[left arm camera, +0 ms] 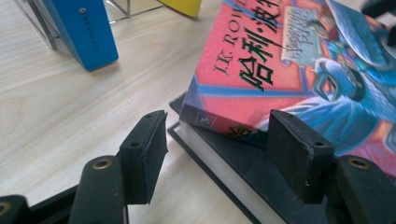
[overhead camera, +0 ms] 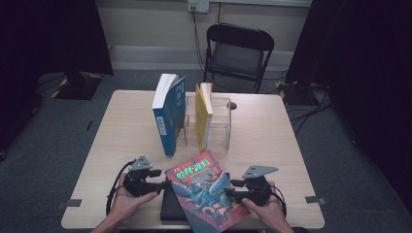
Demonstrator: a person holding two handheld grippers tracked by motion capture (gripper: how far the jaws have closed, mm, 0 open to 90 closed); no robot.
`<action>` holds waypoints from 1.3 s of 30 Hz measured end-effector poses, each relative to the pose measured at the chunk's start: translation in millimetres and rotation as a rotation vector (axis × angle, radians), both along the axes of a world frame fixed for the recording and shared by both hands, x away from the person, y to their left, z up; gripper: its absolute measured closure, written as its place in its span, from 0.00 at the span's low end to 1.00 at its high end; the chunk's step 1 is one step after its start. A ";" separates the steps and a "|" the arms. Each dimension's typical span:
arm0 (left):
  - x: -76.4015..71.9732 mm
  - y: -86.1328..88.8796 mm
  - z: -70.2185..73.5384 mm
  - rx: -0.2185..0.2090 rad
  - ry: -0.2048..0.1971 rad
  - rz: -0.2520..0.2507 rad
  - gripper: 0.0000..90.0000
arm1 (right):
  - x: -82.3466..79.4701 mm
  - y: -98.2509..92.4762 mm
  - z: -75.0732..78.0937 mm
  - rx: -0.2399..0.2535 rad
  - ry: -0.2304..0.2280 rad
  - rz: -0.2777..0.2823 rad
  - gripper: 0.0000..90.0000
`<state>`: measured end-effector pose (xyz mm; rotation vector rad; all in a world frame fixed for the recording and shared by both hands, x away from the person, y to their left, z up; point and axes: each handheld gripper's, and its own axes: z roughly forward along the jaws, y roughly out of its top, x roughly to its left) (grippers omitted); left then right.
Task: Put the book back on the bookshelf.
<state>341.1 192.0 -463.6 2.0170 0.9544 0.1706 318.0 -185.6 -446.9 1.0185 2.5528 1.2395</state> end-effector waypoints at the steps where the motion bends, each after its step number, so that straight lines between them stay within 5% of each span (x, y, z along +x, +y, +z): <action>1: 1.8 -0.8 -0.3 -0.005 -0.001 0.010 0.42 | -1.7 -0.4 0.2 -0.001 0.004 0.002 0.61; 5: 9.4 -4.4 2.6 0.029 -0.018 0.020 0.42 | -5.6 -4.2 -1.2 0.021 0.023 0.024 0.61; 8: 15.1 -1.8 2.6 -0.008 0.025 0.020 0.42 | -6.0 -7.0 -2.9 0.044 0.034 0.034 0.61; 14: -5.0 -10.7 13.0 -0.041 -0.010 -0.027 0.44 | 3.1 -1.7 -3.0 0.044 0.005 0.043 0.55; 19: -17.5 -16.5 11.2 -0.040 0.025 -0.095 0.44 | 26.5 10.4 -4.5 0.046 0.005 0.020 0.47; 22: -21.0 -14.0 11.3 -0.076 0.040 -0.110 0.44 | 33.6 15.5 -7.1 0.055 0.016 0.016 0.41; 29: -20.5 -19.6 4.0 -0.057 0.066 -0.125 0.43 | 29.2 10.9 -11.6 0.095 0.048 -0.003 0.44; 39: -9.4 -42.3 3.3 -0.042 0.051 -0.113 0.37 | 23.2 0.5 -9.0 0.067 0.036 -0.015 0.44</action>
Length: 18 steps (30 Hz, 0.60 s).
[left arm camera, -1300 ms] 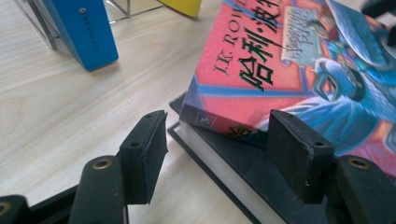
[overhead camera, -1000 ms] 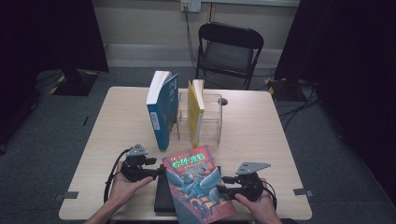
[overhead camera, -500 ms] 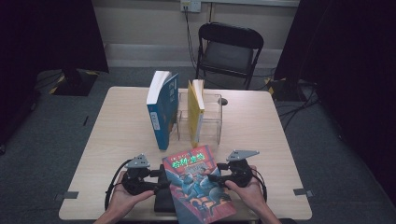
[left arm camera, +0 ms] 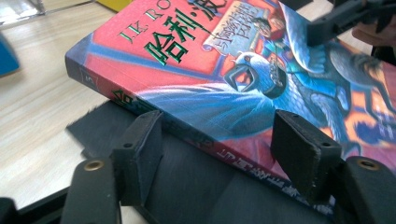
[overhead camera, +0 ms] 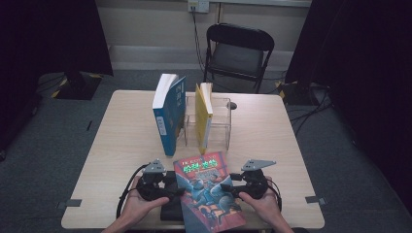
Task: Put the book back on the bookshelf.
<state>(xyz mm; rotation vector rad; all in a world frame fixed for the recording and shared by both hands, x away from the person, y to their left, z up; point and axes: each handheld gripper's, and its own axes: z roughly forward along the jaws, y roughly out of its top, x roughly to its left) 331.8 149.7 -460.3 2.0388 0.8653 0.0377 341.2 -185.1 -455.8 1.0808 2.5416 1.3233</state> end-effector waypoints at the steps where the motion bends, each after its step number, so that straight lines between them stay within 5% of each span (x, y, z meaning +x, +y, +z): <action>1: 1.9 -3.6 0.5 0.012 -0.005 -0.004 0.35 | 0.4 -2.5 0.0 0.003 0.008 -0.003 0.44; 6: 9.2 -21.4 1.5 0.026 -0.006 -0.021 0.33 | 1.3 -15.5 0.9 -0.013 -0.007 -0.021 0.44; 12: 7.3 -17.0 -1.6 -0.005 -0.022 -0.049 0.35 | -2.5 -19.5 0.4 -0.013 -0.042 -0.042 0.44; 18: 4.4 -15.0 -4.8 -0.016 -0.053 -0.034 0.30 | 2.0 -10.4 -2.5 -0.009 -0.022 -0.057 0.27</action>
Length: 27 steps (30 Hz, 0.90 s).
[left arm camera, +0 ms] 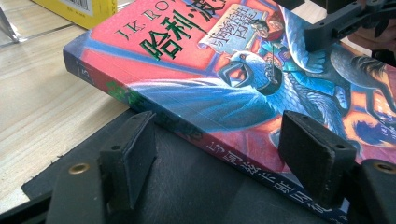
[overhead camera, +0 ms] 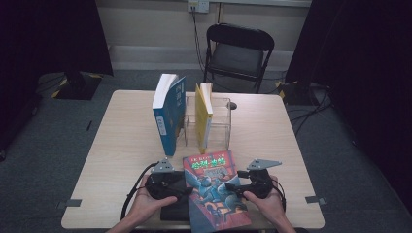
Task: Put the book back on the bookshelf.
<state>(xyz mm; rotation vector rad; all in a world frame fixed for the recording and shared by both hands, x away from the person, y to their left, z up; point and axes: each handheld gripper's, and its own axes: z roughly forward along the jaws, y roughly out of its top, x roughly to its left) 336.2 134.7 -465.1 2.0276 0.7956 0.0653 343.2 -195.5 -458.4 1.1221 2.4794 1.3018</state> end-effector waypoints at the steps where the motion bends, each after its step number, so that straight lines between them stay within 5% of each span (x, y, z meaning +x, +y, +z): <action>1: -0.4 -0.2 0.2 0.001 0.001 0.004 0.29 | 1.2 1.9 -0.2 -0.005 0.002 -0.002 0.25; 14: -3.8 1.3 1.0 0.011 0.005 0.016 0.28 | 7.3 2.4 -3.9 0.024 0.033 -0.008 0.22; 19: -3.6 1.3 0.6 0.006 0.003 0.010 0.28 | 12.1 1.4 -6.6 0.049 0.082 -0.009 0.21; 24: -3.4 1.2 -0.4 -0.002 -0.004 0.005 0.28 | 6.7 4.5 -2.1 0.019 0.048 -0.029 0.25; 27: -3.3 1.3 -0.3 0.001 -0.003 0.004 0.28 | 4.6 2.2 0.5 0.023 0.022 -0.047 0.35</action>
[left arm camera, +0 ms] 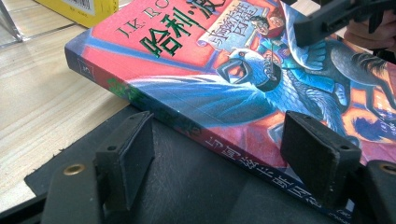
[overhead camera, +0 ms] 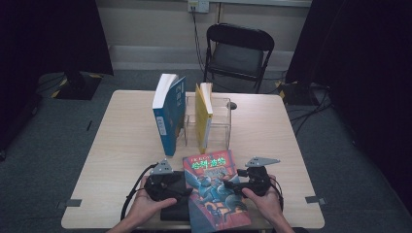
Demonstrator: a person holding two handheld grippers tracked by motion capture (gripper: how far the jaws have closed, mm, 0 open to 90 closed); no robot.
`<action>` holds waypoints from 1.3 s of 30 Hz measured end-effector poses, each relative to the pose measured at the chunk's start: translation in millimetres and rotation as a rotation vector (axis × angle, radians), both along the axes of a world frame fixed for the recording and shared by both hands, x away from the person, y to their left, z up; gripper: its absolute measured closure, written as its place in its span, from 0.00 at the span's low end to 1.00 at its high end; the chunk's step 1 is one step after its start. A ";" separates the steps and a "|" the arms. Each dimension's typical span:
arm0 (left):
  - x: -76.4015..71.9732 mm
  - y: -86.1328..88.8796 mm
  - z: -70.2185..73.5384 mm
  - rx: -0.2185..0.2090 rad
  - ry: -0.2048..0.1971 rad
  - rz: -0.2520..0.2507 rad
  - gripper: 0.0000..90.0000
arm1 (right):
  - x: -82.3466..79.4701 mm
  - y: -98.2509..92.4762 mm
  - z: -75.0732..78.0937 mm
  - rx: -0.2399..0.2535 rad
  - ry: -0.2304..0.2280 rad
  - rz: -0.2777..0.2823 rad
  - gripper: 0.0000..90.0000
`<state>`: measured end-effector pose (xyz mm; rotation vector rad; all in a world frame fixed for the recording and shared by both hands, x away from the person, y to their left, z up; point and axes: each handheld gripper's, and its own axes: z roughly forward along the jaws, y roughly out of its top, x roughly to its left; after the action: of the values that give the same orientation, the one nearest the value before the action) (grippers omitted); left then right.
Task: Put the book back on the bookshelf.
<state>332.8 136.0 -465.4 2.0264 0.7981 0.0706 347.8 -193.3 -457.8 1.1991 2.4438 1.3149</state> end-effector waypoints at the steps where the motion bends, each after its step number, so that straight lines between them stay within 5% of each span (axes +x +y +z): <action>1: -0.2 -0.2 0.0 0.000 0.000 0.001 0.28 | -0.9 -0.7 1.2 0.000 -0.015 -0.005 0.39; 8: 0.0 -1.0 -0.7 -0.003 -0.008 -0.002 0.28 | -9.5 -2.6 11.9 0.041 -0.067 -0.012 0.48; 18: 0.3 -0.9 -0.7 -0.002 -0.009 -0.003 0.28 | -20.8 -10.8 17.6 0.056 -0.073 -0.027 0.70; 22: 0.4 -1.0 -0.6 -0.001 -0.008 -0.004 0.28 | -15.5 -10.4 16.5 0.069 -0.065 -0.034 0.70; 29: 0.9 -1.0 -1.0 -0.006 -0.010 -0.009 0.28 | 7.6 -3.5 7.4 0.032 -0.042 -0.074 0.63; 39: 0.8 -1.1 -0.9 -0.005 -0.009 -0.010 0.28 | 13.5 4.3 0.1 -0.003 -0.020 -0.063 0.34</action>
<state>333.7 134.9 -466.3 2.0239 0.7819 0.0726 361.3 -188.9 -457.8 1.2455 2.3727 1.3001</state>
